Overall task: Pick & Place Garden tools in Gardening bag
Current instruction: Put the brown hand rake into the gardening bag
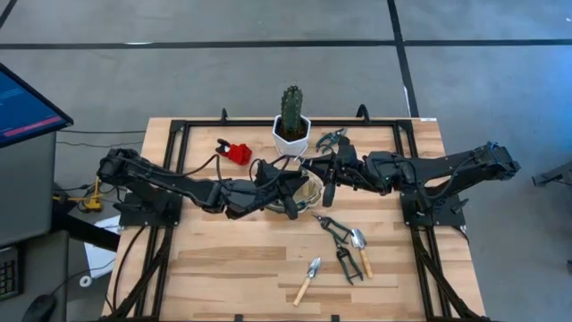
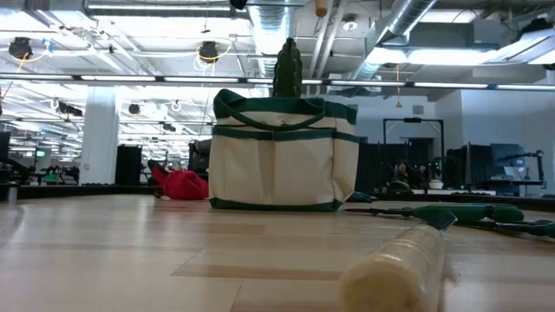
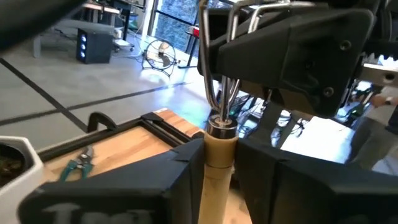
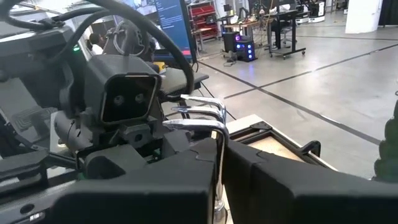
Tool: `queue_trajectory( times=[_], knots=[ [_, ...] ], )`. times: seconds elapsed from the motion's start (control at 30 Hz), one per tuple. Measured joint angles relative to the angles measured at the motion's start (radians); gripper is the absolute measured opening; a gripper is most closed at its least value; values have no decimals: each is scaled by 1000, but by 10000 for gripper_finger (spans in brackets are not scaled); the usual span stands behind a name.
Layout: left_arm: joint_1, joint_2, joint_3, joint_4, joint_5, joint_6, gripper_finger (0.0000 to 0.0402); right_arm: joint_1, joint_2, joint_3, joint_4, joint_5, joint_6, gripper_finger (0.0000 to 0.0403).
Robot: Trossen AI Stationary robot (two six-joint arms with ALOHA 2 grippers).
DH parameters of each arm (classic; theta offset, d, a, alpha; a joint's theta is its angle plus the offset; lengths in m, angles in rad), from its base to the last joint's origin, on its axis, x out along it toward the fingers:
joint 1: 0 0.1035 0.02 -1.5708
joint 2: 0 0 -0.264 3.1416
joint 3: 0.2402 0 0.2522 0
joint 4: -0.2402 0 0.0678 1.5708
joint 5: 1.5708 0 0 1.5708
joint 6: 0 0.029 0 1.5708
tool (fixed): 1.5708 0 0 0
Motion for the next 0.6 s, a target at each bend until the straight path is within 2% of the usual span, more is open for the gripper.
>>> queue_trajectory(
  times=[0.17,0.4,0.6],
  knots=[
    [1,0,0,12,-1,-92,97,0,-2,0,5,3,-6,2],
    [0,-1,0,14,2,-102,134,0,-2,-1,6,-3,-14,1],
    [-5,-19,0,7,84,19,174,0,-25,-1,-10,-13,-33,1]
  ],
)
